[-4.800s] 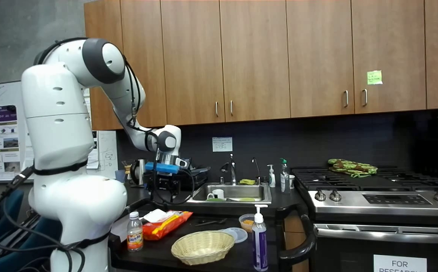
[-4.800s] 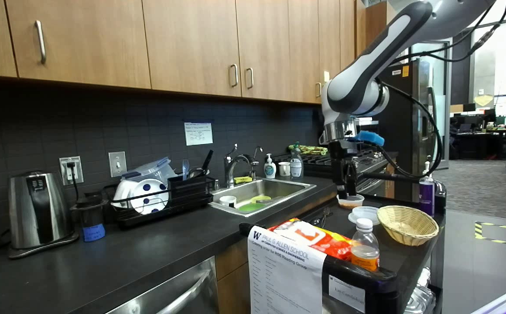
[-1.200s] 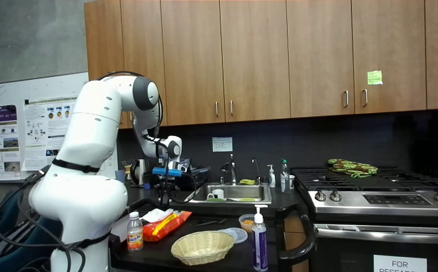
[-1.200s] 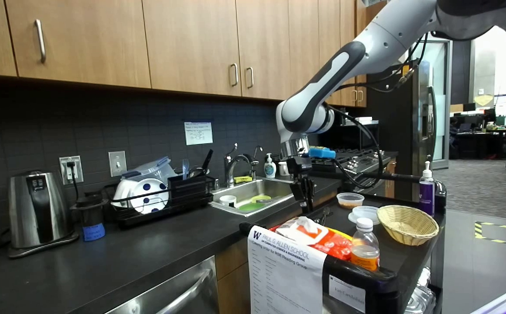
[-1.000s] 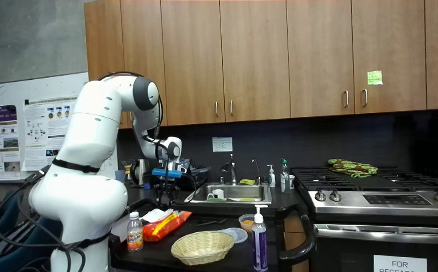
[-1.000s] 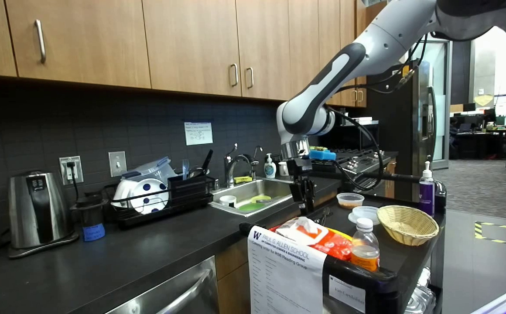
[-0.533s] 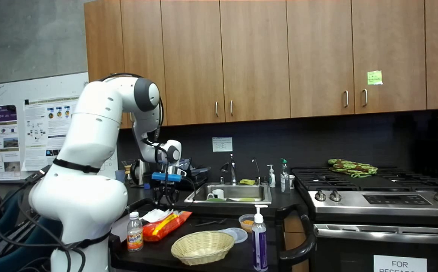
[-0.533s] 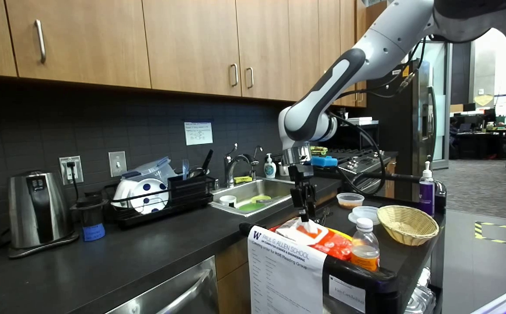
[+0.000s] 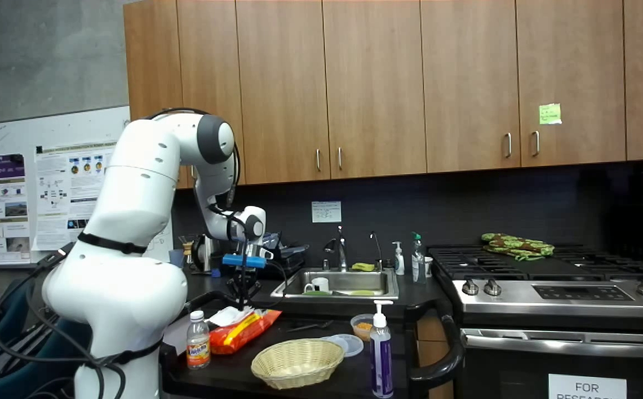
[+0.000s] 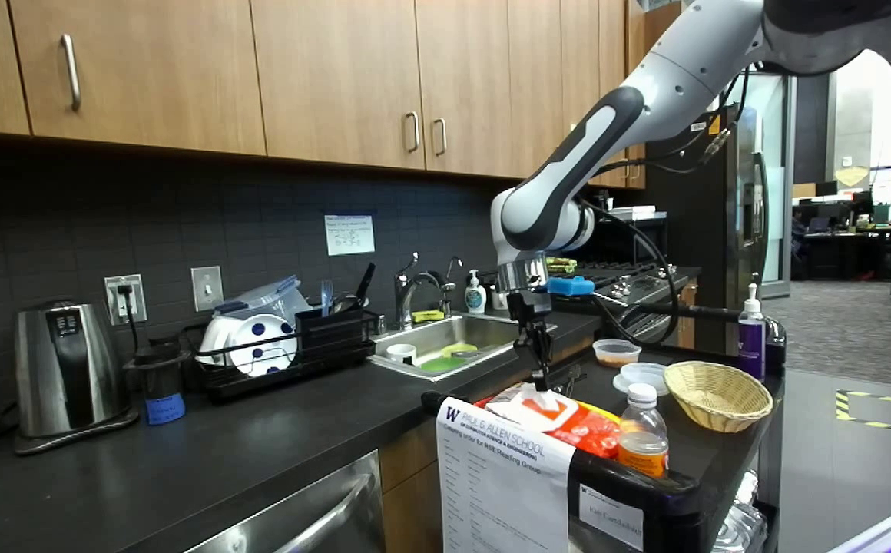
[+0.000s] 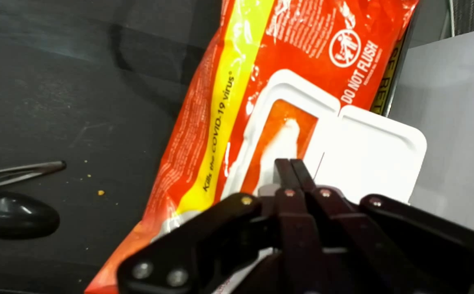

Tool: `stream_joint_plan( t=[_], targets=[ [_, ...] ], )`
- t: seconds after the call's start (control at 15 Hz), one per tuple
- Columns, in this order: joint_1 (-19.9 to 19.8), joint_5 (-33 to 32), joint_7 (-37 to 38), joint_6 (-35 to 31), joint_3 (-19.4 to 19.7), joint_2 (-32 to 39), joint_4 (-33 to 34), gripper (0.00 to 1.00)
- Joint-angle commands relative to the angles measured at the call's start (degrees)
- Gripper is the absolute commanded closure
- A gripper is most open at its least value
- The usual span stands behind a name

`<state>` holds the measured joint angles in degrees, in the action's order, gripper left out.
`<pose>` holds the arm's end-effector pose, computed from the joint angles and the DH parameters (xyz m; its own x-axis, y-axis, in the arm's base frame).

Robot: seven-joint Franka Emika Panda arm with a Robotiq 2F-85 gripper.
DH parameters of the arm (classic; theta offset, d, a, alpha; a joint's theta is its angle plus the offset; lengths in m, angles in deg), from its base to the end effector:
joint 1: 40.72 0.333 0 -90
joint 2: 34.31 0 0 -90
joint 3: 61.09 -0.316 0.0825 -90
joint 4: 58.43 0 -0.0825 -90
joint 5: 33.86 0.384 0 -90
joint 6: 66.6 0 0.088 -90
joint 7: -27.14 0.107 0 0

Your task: Pick up one wet wipe from the orange packet of wet wipes and wipe the kitchen counter

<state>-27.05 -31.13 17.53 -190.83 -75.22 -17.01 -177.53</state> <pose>0.4964 0.2621 0.2710 0.7932 0.5806 -0.1838 0.5639 -0.8142 -0.1382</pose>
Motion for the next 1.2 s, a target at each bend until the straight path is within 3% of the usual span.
stream_joint_plan(
  t=[0.0, 1.13],
  targets=[
    [-0.19, 0.17, -0.12, -0.57, -0.26, -0.88, -0.59, 1.0],
    [-0.78, 0.53, -2.35, 11.54, 0.04, -12.77, 4.58, 1.0]
  ],
)
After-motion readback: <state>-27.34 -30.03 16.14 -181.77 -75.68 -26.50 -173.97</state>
